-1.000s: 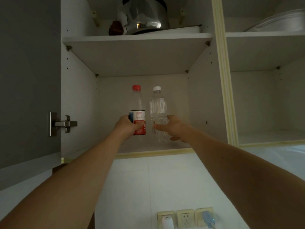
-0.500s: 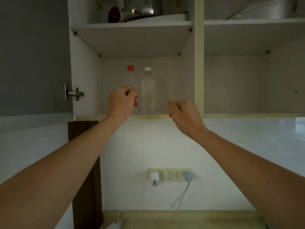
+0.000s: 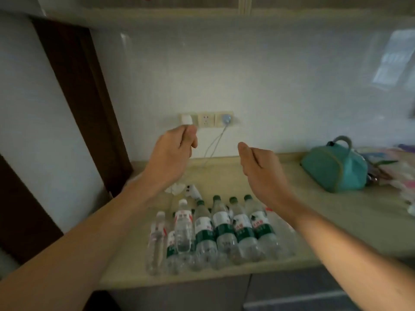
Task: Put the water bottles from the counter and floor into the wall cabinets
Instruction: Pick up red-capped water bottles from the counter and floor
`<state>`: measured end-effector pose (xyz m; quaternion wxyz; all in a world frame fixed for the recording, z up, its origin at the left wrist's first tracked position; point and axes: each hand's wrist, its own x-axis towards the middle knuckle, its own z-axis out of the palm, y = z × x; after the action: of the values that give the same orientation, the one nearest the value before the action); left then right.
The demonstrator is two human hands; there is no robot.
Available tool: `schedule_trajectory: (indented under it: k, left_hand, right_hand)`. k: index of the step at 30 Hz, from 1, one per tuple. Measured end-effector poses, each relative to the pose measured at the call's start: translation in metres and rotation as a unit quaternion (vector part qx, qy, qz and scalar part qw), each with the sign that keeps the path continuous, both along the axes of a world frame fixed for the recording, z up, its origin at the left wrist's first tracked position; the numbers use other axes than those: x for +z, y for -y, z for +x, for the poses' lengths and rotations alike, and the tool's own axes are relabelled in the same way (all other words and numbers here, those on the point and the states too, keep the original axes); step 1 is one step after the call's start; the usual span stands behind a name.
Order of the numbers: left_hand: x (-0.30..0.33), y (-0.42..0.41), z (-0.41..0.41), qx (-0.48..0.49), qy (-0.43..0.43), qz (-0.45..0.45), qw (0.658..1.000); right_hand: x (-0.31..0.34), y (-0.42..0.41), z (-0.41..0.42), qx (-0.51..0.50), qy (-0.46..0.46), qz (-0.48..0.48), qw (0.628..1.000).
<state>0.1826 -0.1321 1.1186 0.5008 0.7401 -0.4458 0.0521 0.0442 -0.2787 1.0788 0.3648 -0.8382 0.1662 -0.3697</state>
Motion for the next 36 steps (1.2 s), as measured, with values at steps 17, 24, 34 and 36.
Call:
schedule_trajectory:
  k: [17,24,34,36]
  left_hand:
    - [-0.390,-0.070,-0.140,-0.163,-0.209,0.231,0.936]
    - [-0.588,-0.049,-0.149,-0.003,-0.290,0.302,0.908]
    - [-0.892,-0.024,-0.160,0.108,-0.320,0.370,0.865]
    - [-0.942,-0.026,-0.160,0.135,-0.309,0.389,0.858]
  right_hand:
    - [-0.371,-0.092,-0.186,-0.113,-0.337,0.179,0.918]
    - [-0.555,-0.029,-0.207,-0.101,-0.414,0.246,0.870]
    - [-0.836,0.051,-0.247,-0.181,-0.425,0.348,0.816]
    - [-0.886,0.059,-0.250,-0.209,-0.402,0.388,0.802]
